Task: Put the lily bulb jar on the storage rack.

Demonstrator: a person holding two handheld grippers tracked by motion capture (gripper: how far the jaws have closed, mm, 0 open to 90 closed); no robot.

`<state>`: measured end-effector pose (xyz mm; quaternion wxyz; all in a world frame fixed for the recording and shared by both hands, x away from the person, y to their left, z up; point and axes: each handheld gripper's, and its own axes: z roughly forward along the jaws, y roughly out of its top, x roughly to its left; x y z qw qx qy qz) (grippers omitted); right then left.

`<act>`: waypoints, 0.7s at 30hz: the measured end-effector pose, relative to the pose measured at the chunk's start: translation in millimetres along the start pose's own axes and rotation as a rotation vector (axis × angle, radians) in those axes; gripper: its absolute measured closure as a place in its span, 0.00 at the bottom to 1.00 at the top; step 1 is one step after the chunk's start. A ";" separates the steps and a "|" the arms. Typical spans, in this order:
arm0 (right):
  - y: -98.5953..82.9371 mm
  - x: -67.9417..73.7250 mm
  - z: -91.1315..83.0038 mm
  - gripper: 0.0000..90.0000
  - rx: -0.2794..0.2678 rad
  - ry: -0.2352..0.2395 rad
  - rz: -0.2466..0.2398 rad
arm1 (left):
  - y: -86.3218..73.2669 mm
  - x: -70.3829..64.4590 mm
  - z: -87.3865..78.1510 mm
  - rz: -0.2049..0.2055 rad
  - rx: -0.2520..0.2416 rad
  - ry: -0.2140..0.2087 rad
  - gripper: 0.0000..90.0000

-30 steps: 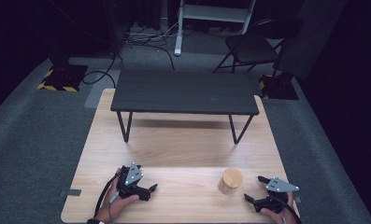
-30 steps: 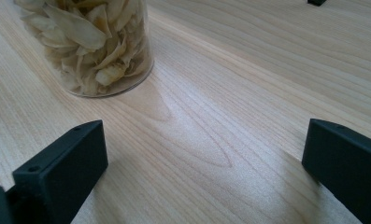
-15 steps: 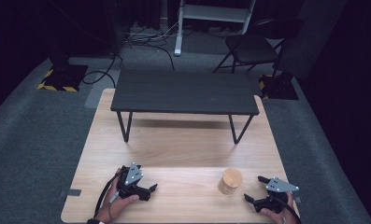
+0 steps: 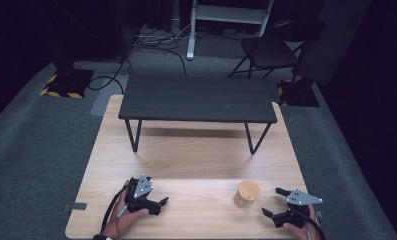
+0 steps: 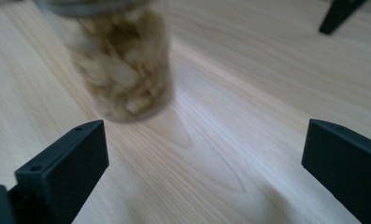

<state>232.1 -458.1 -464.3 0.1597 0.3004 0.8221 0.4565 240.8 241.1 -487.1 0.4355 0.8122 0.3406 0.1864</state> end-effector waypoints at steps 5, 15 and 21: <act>33.0 5.2 3.9 0.00 -0.014 0.055 -0.085 | 0.0 0.0 0.0 0.000 0.000 0.000 0.01; 66.5 11.2 29.8 0.00 0.041 0.109 -0.135 | 0.0 0.0 0.0 0.000 0.000 0.000 0.01; 75.7 15.6 51.3 0.00 0.072 0.126 -0.144 | -0.1 0.0 0.0 0.000 0.000 0.000 0.01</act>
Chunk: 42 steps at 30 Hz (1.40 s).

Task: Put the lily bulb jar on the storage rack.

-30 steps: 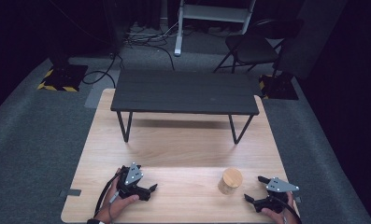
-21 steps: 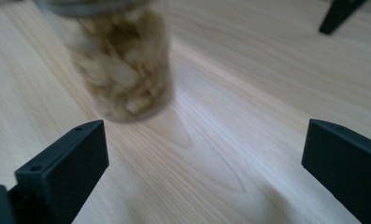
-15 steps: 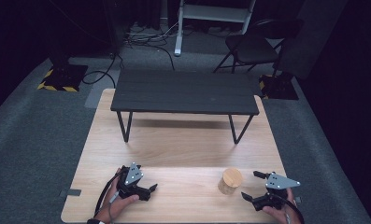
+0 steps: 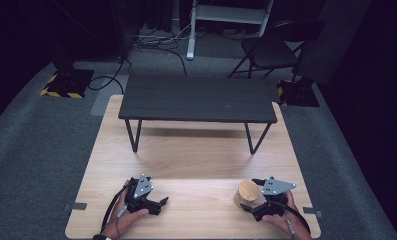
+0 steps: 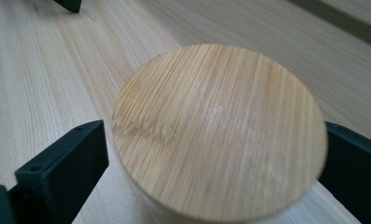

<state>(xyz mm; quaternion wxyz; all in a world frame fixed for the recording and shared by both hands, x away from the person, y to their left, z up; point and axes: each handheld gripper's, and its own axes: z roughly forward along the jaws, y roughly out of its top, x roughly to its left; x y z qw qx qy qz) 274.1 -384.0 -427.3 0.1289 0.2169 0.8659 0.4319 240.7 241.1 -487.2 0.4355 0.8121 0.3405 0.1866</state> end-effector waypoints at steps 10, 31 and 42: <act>7.3 2.5 20.3 0.13 0.036 -0.009 0.002 | 0.0 0.0 0.0 0.000 0.000 0.000 0.01; -0.3 6.7 26.5 0.28 -0.009 -0.042 0.052 | 0.0 0.0 0.0 0.000 0.000 0.000 0.01; 13.9 8.9 16.1 0.28 -0.026 -0.060 0.040 | 0.0 0.0 0.0 0.000 0.000 0.000 0.01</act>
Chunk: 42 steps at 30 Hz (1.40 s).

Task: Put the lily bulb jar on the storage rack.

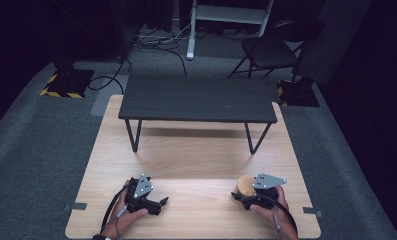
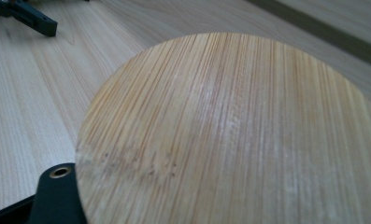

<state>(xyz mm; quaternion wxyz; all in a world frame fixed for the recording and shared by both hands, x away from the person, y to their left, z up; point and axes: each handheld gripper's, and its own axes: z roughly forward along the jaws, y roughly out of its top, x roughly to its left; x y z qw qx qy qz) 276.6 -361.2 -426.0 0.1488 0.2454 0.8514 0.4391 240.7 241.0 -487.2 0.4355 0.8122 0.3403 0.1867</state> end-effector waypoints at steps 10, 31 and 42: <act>49.1 -2.6 -24.0 0.28 0.001 -0.037 0.003 | 0.0 0.0 0.0 0.000 0.000 0.000 0.01; 192.1 -28.1 -58.0 0.28 -0.042 -0.049 -0.021 | 0.0 0.1 0.0 0.000 0.000 -0.001 0.01; 250.9 -41.0 -43.0 0.28 -0.037 -0.057 -0.041 | 0.0 0.1 0.0 0.000 0.000 -0.001 0.01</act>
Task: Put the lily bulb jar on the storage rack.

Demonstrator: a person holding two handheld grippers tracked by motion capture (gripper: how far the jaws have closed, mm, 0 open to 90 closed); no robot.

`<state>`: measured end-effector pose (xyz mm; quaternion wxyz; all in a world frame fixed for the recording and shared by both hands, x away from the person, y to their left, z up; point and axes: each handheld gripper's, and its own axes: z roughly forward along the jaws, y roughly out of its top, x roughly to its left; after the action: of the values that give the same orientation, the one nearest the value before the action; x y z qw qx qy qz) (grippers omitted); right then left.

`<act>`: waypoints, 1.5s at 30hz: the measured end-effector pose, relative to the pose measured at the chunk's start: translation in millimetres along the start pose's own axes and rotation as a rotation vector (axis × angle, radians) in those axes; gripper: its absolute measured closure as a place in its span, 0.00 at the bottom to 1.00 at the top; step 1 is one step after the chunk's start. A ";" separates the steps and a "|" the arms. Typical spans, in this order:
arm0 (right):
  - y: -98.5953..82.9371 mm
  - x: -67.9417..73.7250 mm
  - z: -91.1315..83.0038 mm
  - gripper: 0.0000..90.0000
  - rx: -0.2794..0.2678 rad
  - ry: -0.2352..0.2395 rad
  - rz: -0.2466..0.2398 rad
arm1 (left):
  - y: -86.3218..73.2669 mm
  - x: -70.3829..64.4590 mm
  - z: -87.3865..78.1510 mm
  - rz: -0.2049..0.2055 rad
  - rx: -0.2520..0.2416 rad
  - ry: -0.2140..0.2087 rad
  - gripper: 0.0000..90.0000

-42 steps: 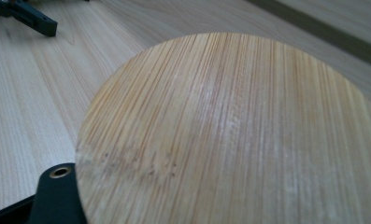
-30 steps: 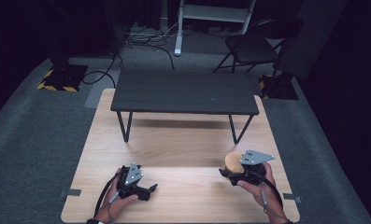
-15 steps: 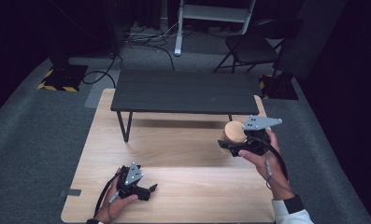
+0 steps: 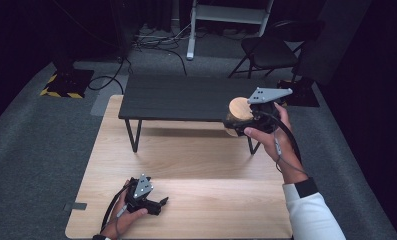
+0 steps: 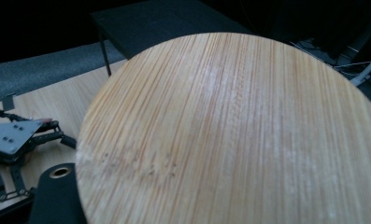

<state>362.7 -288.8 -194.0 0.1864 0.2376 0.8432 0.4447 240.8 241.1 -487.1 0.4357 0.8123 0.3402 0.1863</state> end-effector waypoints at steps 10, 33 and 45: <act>26.7 -20.1 28.7 0.28 0.006 -0.020 0.049 | 0.0 0.1 0.0 0.001 0.000 -0.001 0.01; 28.7 -41.0 94.1 0.28 0.052 -0.091 0.134 | -0.1 0.3 0.5 0.003 -0.002 -0.005 0.01; 17.4 -42.5 106.2 0.28 0.037 -0.101 0.159 | 0.1 0.4 0.6 0.003 -0.002 -0.007 0.01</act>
<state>457.4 -234.1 -231.8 0.1885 0.3292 0.8194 0.4298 241.5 241.0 -487.4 0.4373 0.8130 0.3373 0.1846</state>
